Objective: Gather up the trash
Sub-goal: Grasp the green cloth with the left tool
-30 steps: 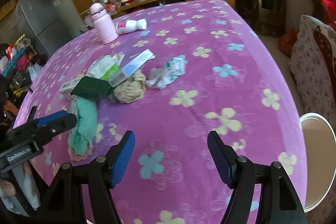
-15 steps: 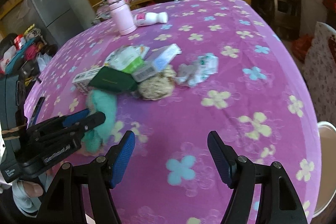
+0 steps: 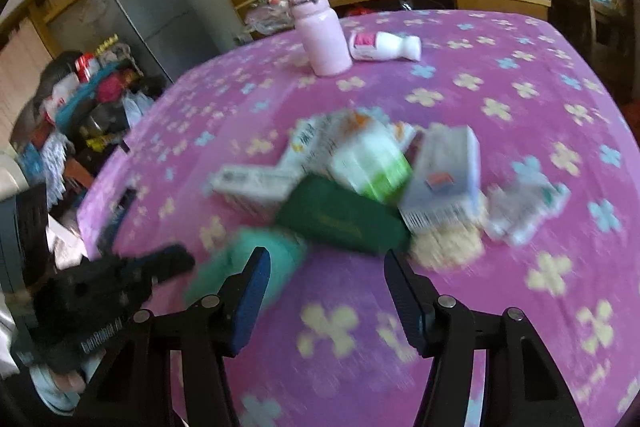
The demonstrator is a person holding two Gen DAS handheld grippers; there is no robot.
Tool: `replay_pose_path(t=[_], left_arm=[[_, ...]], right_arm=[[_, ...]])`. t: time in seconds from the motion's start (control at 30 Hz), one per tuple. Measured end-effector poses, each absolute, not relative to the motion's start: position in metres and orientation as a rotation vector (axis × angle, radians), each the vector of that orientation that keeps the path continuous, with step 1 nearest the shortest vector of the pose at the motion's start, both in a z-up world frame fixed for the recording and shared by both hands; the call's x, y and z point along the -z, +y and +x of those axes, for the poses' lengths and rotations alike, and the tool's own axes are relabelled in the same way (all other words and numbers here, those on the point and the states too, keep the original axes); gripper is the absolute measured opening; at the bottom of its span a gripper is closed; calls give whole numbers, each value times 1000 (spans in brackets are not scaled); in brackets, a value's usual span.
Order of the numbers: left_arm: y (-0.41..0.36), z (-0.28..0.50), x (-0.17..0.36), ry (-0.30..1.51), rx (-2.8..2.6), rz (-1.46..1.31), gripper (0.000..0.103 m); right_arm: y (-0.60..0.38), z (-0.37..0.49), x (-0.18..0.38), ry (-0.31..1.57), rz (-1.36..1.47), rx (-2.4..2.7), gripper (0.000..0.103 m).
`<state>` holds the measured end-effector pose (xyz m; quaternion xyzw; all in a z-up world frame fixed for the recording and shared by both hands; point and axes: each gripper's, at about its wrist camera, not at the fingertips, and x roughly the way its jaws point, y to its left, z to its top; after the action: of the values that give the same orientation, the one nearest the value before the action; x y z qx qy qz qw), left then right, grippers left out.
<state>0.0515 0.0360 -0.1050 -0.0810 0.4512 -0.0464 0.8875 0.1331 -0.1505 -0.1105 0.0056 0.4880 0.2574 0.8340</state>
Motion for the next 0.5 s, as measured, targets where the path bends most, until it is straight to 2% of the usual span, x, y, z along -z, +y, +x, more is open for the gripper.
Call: replay_pose_path(t=[0.2,0.33,0.4,0.5], left_arm=[[43,47,110,966,143,-243,7],[40,49,109,970,166,-254,9],[42,51,108,970,172,-271,16],[44,54,109,973,176,-289,19]], right_arm=[[-133,170,116,1046,7,-538,58],[-142,181,139,1165,64,-565,58],[-151,170,140,1206,76,-612,58],[-163,150,141,1261,21,-648,58]])
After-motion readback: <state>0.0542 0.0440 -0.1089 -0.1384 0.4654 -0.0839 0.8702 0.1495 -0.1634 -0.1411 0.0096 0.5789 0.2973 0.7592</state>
